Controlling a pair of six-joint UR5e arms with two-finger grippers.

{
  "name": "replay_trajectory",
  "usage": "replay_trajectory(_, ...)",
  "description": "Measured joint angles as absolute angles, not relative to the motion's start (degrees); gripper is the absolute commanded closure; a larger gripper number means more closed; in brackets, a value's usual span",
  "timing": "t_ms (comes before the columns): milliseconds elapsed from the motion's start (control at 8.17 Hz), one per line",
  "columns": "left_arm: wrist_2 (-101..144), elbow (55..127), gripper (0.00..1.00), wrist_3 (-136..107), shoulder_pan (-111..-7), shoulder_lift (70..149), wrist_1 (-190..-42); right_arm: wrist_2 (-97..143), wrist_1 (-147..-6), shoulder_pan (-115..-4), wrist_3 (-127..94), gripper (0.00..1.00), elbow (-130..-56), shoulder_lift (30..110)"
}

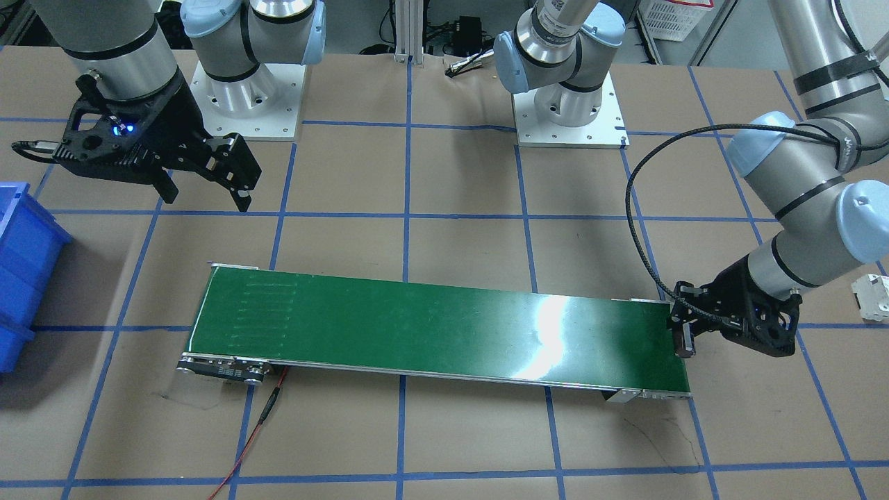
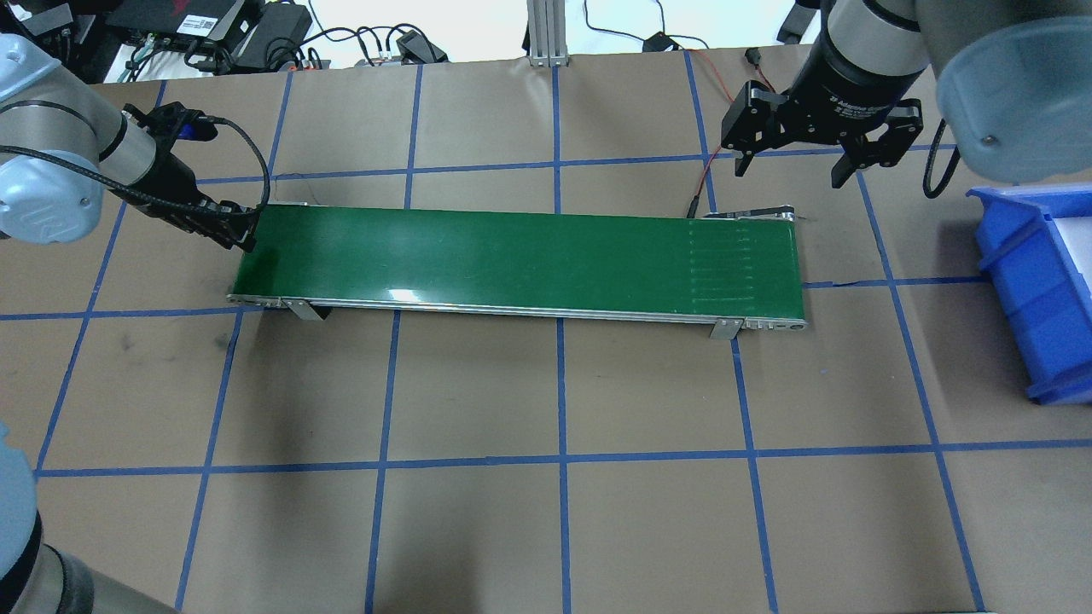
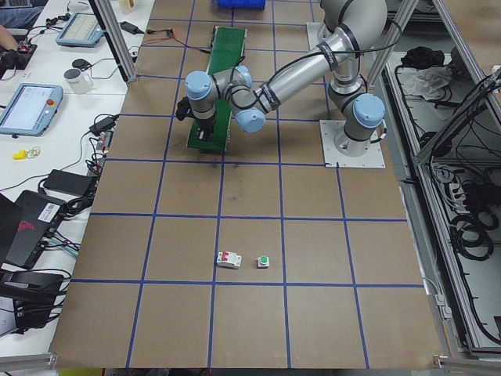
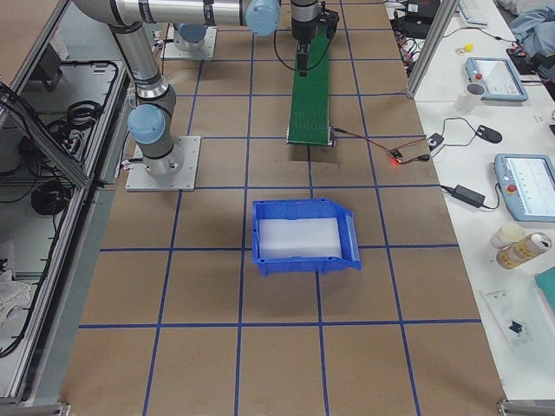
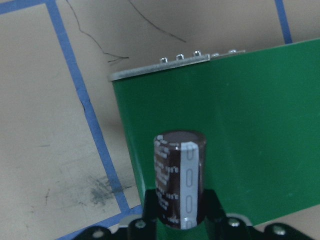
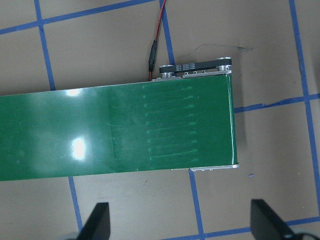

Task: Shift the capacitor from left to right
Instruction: 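Carry the capacitor with the left gripper over the conveyor's near end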

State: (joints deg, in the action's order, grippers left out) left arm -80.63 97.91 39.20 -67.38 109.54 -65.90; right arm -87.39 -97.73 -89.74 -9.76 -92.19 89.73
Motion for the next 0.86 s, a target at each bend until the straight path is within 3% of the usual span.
replay_trajectory(367,-80.92,98.07,1.00,34.63,-69.11,110.04,-65.82,-87.84,-97.82,-89.74,-9.18,0.00,-92.20,89.73)
replay_trajectory(490,-81.00,98.12,0.80,34.35,-69.54,110.15,-65.83,-87.87,-97.90,-89.74,-9.01,0.00,-92.20,89.64)
replay_trajectory(612,-81.02,98.12,0.39,34.32,-69.74,110.35,-65.83,-87.82,-98.03,-89.74,-8.98,0.00,-92.20,89.42)
replay_trajectory(735,-81.05,98.13,0.05,34.29,-69.82,110.63,-65.84,-87.81,-98.13,-89.73,-8.99,0.00,-92.24,88.99)
replay_trajectory(857,-81.17,98.15,0.00,34.19,-69.86,110.75,-65.90,-87.90,-98.39,-89.65,-9.00,0.00,-92.26,88.05)
